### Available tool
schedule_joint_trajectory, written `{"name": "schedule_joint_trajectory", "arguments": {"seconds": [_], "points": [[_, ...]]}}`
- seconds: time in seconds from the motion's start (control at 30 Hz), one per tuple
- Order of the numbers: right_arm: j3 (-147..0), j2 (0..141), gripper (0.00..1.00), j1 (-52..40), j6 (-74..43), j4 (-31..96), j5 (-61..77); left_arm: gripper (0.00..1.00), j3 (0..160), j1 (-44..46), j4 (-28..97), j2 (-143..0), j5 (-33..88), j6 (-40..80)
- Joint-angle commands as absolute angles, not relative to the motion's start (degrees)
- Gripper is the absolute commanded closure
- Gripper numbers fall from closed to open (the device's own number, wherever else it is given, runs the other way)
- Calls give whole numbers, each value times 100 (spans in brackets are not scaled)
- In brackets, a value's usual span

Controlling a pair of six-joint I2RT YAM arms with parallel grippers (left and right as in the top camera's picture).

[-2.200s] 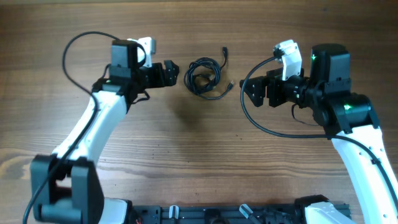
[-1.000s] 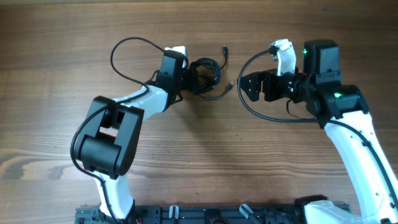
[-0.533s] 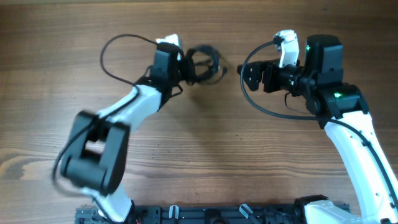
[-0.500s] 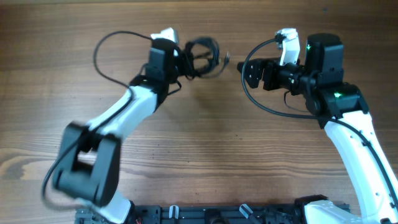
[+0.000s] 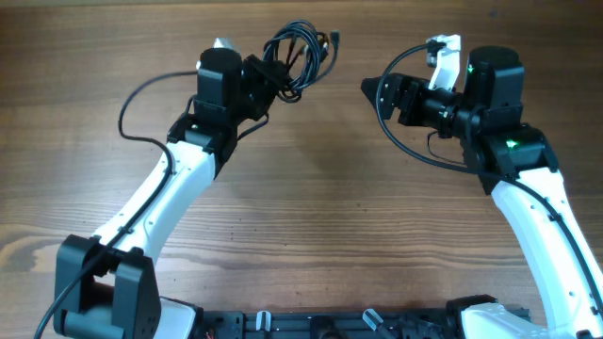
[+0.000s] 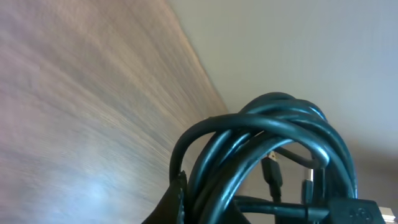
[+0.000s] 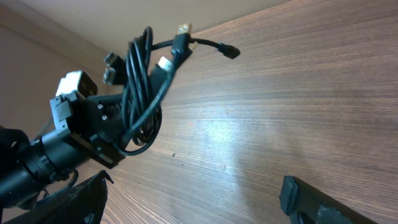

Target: Untangle cables

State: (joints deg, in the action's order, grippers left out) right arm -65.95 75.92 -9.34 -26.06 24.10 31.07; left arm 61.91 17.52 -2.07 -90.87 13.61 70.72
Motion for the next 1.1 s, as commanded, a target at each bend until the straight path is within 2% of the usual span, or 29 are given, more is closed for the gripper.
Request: {"name": "schedule_joint_trajectory", "arguments": {"seconds": [0.0, 0.1, 0.27, 0.4, 0.53, 0.63, 0.73, 0.8, 0.87, 0.93, 1.07], "points": [[-6707, 7673, 9, -958, -2711, 2386, 3142, 96, 6270, 1734, -255, -8960, 1898, 9476], [-6707, 7673, 9, -958, -2714, 2383, 3190, 96, 6270, 1737, -252, -8960, 2305, 10897], [-6707, 7679, 9, -958, -2648, 2303, 3459, 96, 6270, 1741, -274, -8960, 3120, 12501], [-6707, 7771, 11, -1041, -1999, 1844, 4359, 96, 6270, 1741, -604, -8960, 3717, 12499], [-6707, 7843, 12, -1125, -1391, 1693, 4698, 96, 6270, 1741, -683, -8958, 3953, 12466], [-6707, 7846, 15, -1131, -1487, 1656, 4676, 96, 6270, 1739, -646, -8969, 3636, 10656], [-6705, 7856, 18, -1131, -2274, 1629, 4209, 96, 6270, 1741, -644, -8969, 3286, 7653], [-6705, 7898, 22, -1131, -2576, 1605, 3999, 96, 6270, 1741, -648, -8969, 3221, 6361], [-6707, 8007, 23, -1146, -2722, 1538, 3990, 96, 6270, 1741, -652, -8969, 3225, 5461], [-6707, 8121, 27, -1146, -2869, 1417, 4104, 96, 6270, 1741, -617, -8969, 3225, 4014], [-6707, 8132, 31, -1234, -2864, 1098, 4250, 96, 6270, 1741, -495, -8969, 3068, 2471]]}}
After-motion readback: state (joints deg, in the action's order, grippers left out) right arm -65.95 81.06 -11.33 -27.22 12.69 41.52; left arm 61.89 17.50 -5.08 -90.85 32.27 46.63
